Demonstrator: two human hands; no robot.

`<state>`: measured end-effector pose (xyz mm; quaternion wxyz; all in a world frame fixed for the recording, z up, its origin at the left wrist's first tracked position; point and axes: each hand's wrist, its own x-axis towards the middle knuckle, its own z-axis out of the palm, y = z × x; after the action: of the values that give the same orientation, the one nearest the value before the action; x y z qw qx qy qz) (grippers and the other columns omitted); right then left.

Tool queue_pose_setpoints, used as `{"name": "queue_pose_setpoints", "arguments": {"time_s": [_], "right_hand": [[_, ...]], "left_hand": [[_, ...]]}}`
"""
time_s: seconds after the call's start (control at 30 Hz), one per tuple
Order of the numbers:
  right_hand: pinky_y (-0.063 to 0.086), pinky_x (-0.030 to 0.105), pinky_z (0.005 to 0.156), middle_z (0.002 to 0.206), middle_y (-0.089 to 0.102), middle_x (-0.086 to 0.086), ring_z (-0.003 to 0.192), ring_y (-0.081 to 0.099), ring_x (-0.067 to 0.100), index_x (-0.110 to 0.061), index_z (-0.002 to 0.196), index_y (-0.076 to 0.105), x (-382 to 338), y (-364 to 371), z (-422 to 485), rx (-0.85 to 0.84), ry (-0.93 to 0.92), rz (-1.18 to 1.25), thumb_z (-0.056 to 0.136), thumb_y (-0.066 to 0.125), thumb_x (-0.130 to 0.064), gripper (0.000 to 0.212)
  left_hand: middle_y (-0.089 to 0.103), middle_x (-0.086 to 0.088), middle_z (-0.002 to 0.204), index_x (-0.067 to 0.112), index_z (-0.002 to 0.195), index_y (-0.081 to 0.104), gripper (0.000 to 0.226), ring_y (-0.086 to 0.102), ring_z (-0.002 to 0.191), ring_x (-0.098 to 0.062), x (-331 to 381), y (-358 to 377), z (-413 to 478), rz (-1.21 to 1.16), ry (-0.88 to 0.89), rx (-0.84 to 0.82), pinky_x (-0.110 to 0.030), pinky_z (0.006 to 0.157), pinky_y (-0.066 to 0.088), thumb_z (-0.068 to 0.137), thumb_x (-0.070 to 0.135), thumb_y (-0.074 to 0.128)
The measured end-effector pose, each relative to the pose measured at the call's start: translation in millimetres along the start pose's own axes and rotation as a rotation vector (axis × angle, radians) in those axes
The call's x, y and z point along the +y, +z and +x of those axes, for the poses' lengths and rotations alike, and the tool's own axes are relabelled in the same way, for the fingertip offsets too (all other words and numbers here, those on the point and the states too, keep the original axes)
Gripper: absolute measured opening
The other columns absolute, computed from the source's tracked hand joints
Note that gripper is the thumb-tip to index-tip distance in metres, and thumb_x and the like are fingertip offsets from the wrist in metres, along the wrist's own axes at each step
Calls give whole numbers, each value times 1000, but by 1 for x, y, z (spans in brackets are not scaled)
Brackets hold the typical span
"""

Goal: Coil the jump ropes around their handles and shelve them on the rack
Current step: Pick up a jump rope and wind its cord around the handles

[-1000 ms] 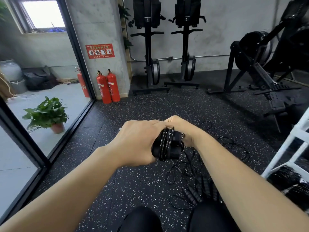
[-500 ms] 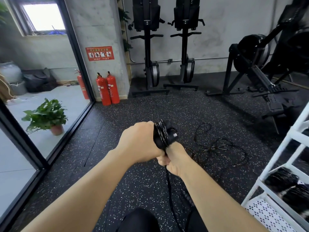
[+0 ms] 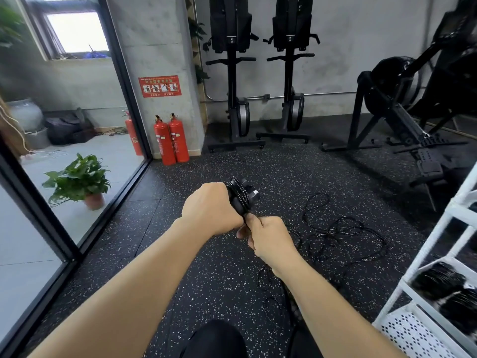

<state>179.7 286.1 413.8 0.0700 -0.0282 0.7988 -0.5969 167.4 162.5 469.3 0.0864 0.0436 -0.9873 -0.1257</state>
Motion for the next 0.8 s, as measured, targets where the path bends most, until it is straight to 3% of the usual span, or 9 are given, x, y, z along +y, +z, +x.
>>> {"name": "queue_pose_setpoints", "arguments": {"time_s": [0.13,0.23,0.33,0.4,0.5,0.67,0.8], "right_hand": [[43,35,58,66,59,6,59,51,25,-14,62,51,-9,-11,-7,-17,-92,-374,94,49,-26,35],[55,36,72,79,63,6,75,65,27,-17,77,54,-23,-20,-15,-66,-112,-621,95,49,-28,21],[42,30,57,69,51,0,70,55,24,-19,68,40,-43,-29,-24,-35,-197,-778,94,53,-31,31],[33,30,55,66,44,-2,66,47,23,-23,62,32,-59,-33,-28,-21,-239,-864,93,55,-32,40],[32,31,60,66,47,-2,61,45,19,-20,62,37,-81,-38,-27,-12,-249,-933,92,52,-30,35],[32,33,67,66,52,-1,63,46,19,-19,58,44,-110,-42,-22,0,-292,-956,90,45,-26,33],[33,30,59,58,60,-3,66,55,21,-15,52,48,-117,-50,-1,-69,-397,-1034,86,46,-32,37]], "left_hand": [[55,-1,65,15,62,48,34,53,56,-19,2,-3,-1,-31,-30,-4,-24,45,33,80,36,68],[47,4,61,19,58,43,40,44,51,-14,3,-7,-2,-19,-67,5,-24,44,29,86,39,63],[52,2,65,17,62,48,32,50,55,-16,1,-5,1,37,-78,-8,-23,44,31,82,33,66],[56,1,68,17,65,51,26,55,60,-20,5,-4,0,63,-74,-33,-24,50,38,82,30,66],[54,2,68,17,70,51,20,57,64,-23,15,-5,-4,151,-38,-40,-27,58,44,84,27,61],[53,7,75,22,78,47,18,54,73,-22,23,-7,-9,291,136,24,-28,62,40,84,32,61],[40,8,69,23,84,46,20,46,63,-18,22,-12,-16,364,290,76,-26,53,30,85,36,61]]}}
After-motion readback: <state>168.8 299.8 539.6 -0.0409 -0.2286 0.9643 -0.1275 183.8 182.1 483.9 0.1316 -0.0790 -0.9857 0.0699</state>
